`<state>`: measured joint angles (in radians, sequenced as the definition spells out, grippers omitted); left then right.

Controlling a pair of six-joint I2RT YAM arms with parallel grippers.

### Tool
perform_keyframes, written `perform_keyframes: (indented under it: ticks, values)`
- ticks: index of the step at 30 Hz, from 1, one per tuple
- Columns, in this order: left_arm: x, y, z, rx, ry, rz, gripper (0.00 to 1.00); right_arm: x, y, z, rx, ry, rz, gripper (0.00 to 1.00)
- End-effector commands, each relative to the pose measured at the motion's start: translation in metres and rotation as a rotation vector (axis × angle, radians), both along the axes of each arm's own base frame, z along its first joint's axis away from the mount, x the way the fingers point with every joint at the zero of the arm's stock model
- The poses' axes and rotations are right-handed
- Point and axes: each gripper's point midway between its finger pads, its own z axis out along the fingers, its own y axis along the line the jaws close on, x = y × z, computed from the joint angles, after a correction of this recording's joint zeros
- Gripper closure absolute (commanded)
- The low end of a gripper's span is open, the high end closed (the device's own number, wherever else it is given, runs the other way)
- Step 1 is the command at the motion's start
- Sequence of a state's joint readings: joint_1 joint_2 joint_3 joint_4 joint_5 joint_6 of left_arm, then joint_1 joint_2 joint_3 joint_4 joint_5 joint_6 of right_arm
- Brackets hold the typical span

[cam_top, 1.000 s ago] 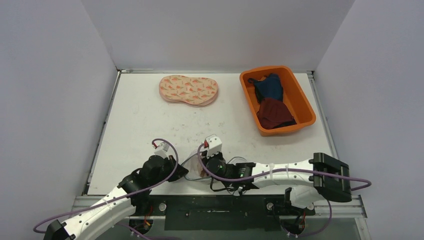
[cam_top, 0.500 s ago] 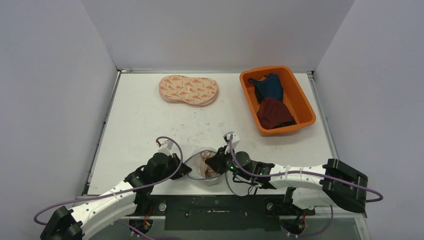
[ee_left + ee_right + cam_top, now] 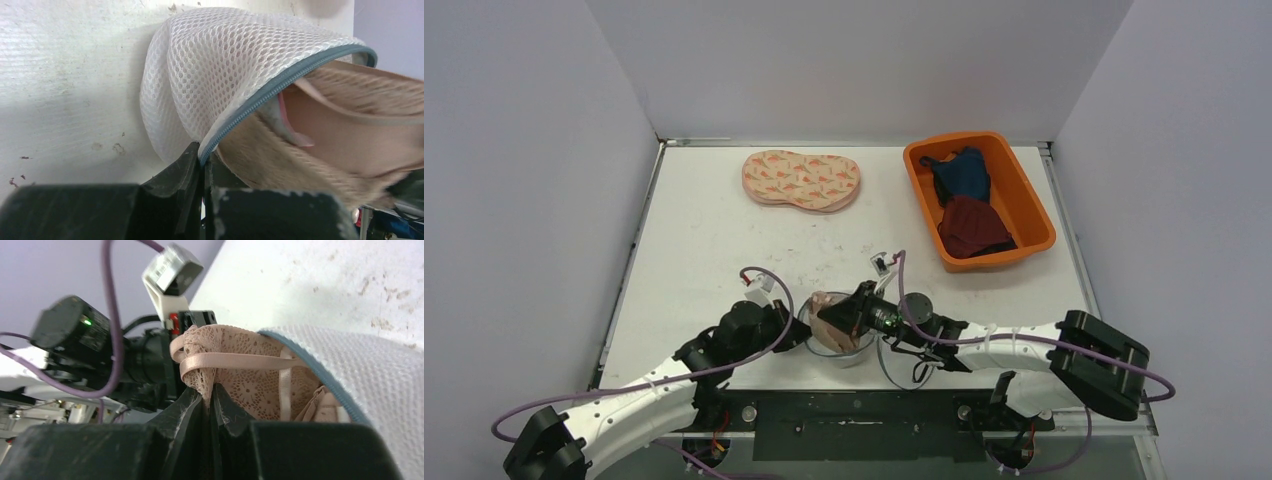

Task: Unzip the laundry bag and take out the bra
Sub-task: Pick up the bra from the laundry bag.

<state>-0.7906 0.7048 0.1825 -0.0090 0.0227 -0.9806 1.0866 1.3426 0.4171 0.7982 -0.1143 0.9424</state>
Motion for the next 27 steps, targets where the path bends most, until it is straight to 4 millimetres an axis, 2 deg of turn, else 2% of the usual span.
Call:
perform_keyframes:
  ticks: [1, 6, 9, 12, 18, 22, 23, 25, 27]
  values:
    - [0.013, -0.001, 0.028, -0.014, -0.085, 0.028, 1.0, 0.004, -0.008, 0.084, 0.234, -0.08, 0.018, 0.95]
    - [0.012, 0.0, 0.024, -0.006, -0.08, 0.028, 1.0, 0.011, -0.025, 0.089, 0.253, -0.079, -0.016, 0.95]
    - [0.012, -0.001, 0.024, -0.006, -0.076, 0.025, 1.0, 0.015, -0.028, 0.084, 0.238, -0.079, -0.03, 0.95]
    - [0.014, -0.002, 0.027, -0.016, -0.083, 0.026, 1.0, 0.015, -0.026, 0.068, 0.203, -0.058, -0.032, 0.95]
    - [0.015, -0.007, 0.037, -0.046, -0.093, 0.018, 1.0, 0.011, -0.016, 0.021, 0.113, 0.015, -0.019, 0.95]
    - [0.015, -0.012, 0.041, -0.072, -0.098, 0.01, 1.0, 0.005, -0.008, 0.004, 0.092, 0.051, 0.004, 0.94]
    - [0.015, -0.011, 0.04, -0.071, -0.096, 0.01, 1.0, 0.004, -0.007, 0.003, 0.094, 0.056, 0.009, 0.93]
    - [0.015, -0.011, 0.038, -0.068, -0.092, 0.011, 1.0, 0.002, -0.005, 0.003, 0.105, 0.059, 0.018, 0.82]
    - [0.014, -0.011, 0.037, -0.065, -0.089, 0.011, 1.0, 0.002, -0.005, 0.006, 0.114, 0.059, 0.02, 0.65]
